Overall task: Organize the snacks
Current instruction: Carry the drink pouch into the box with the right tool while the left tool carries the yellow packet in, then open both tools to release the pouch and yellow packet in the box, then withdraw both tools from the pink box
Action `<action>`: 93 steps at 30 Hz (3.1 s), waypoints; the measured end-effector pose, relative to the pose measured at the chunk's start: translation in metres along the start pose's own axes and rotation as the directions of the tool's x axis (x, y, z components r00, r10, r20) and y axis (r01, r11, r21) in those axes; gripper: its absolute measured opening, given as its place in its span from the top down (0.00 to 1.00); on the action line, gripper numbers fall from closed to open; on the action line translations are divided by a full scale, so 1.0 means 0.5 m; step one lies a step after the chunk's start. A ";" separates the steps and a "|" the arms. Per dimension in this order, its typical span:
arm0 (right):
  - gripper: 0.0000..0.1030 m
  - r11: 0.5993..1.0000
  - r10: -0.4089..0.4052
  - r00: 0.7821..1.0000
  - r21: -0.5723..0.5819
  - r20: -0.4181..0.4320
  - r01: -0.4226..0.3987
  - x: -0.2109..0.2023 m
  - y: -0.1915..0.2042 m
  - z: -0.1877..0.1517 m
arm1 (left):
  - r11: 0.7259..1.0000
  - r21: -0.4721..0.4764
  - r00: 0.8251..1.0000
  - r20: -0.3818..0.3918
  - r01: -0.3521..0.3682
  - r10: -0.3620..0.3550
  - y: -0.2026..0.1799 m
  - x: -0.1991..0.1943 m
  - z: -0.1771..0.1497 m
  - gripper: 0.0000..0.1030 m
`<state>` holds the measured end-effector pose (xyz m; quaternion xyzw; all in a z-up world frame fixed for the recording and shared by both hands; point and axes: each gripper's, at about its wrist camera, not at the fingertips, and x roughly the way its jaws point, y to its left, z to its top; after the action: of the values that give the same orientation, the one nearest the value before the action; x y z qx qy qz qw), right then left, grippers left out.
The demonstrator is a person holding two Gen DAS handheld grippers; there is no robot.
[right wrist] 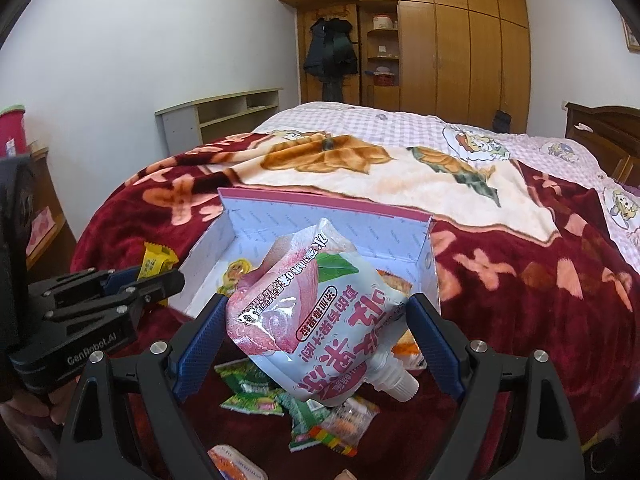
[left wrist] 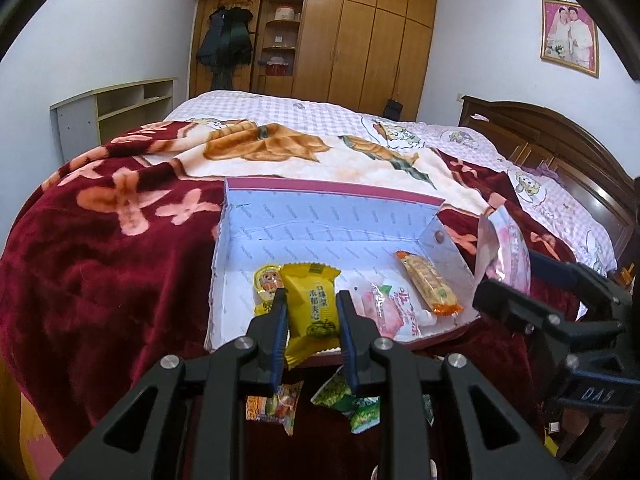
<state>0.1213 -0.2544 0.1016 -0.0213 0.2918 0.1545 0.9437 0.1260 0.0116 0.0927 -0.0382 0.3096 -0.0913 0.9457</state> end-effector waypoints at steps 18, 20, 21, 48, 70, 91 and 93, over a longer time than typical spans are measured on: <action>0.12 1.000 -0.007 0.999 -0.016 -0.051 0.006 0.124 -0.030 0.040 | 1.000 0.002 0.998 -0.065 -0.021 0.021 0.015 0.120 0.000 0.77; 0.12 1.000 -0.011 0.998 -0.013 -0.063 0.010 0.142 -0.038 0.042 | 0.999 0.017 0.997 -0.067 -0.044 0.045 0.015 0.137 0.000 0.77; 0.12 1.000 -0.012 0.998 -0.010 -0.068 0.012 0.150 -0.042 0.043 | 0.999 0.019 0.996 -0.070 -0.048 0.049 0.016 0.147 0.000 0.77; 0.11 0.997 -0.025 0.987 0.063 -0.157 0.036 0.262 -0.083 0.031 | 0.986 0.126 0.985 -0.113 -0.113 0.128 0.038 0.236 -0.003 0.76; 0.01 0.997 -0.006 0.995 0.075 -0.101 0.014 0.205 -0.076 0.037 | 0.987 0.121 0.987 -0.113 -0.104 0.118 0.024 0.209 -0.005 0.53; 0.01 0.995 0.056 0.998 0.082 -0.035 -0.053 0.093 -0.051 0.005 | 0.989 0.125 0.993 -0.067 -0.084 0.093 0.002 0.103 -0.005 0.53; 0.01 0.994 0.063 0.997 0.094 -0.037 -0.059 0.083 -0.051 -0.002 | 0.989 0.119 0.993 -0.067 -0.090 0.099 0.006 0.093 -0.011 0.53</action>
<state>0.1611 -0.2670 0.0763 0.0282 0.3178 0.1690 0.9326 0.1600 0.0053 0.0610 0.0347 0.3397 -0.0655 0.9376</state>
